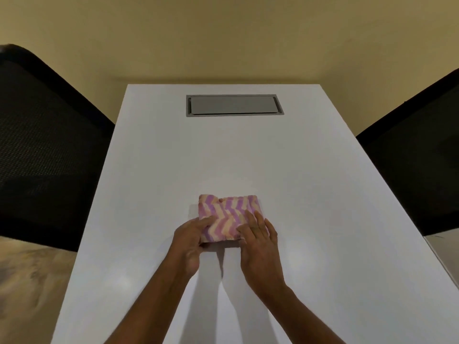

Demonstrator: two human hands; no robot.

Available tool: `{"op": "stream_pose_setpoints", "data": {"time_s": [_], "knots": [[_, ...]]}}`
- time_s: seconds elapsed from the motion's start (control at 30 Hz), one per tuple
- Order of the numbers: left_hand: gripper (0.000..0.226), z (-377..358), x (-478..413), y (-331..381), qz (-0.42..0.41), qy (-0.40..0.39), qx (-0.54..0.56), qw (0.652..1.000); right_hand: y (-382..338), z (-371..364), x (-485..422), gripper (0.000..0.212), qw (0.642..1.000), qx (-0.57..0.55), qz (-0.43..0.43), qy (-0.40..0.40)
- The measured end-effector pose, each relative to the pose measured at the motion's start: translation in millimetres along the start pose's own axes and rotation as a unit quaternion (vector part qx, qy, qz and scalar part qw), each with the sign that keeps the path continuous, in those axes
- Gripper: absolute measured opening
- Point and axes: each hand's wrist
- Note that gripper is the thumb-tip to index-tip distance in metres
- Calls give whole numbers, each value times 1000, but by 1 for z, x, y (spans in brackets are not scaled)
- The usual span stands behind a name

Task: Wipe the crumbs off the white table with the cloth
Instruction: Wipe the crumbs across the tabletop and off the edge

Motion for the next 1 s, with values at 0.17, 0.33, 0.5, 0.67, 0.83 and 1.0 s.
{"op": "stream_pose_setpoints", "data": {"time_s": [0.17, 0.33, 0.5, 0.67, 0.83, 1.0], "knots": [[50, 30, 31, -4, 7, -19, 38, 999, -32, 10, 36, 42, 999, -31, -17, -13], [37, 56, 61, -4, 12, -80, 58, 995, -60, 18, 52, 75, 993, -33, -29, -108], [30, 79, 96, -3, -4, -132, -3, 991, -95, 38, 62, 73, 991, -30, -59, -117], [35, 99, 125, -2, -22, -180, -73, 981, -124, 60, 86, 66, 986, -71, -111, -102], [38, 122, 145, -7, -79, -207, -140, 965, -154, 78, 112, 63, 984, -75, -143, -75], [44, 154, 170, -28, -163, -222, -185, 943, -175, 88, 145, 59, 981, -83, -167, -53]]}}
Point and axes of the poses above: each hand's wrist, its own x-axis away from the middle knuckle, its own z-axis out of the back of the hand, y = z × x, and after that the axes turned 4 degrees about x, right-handed
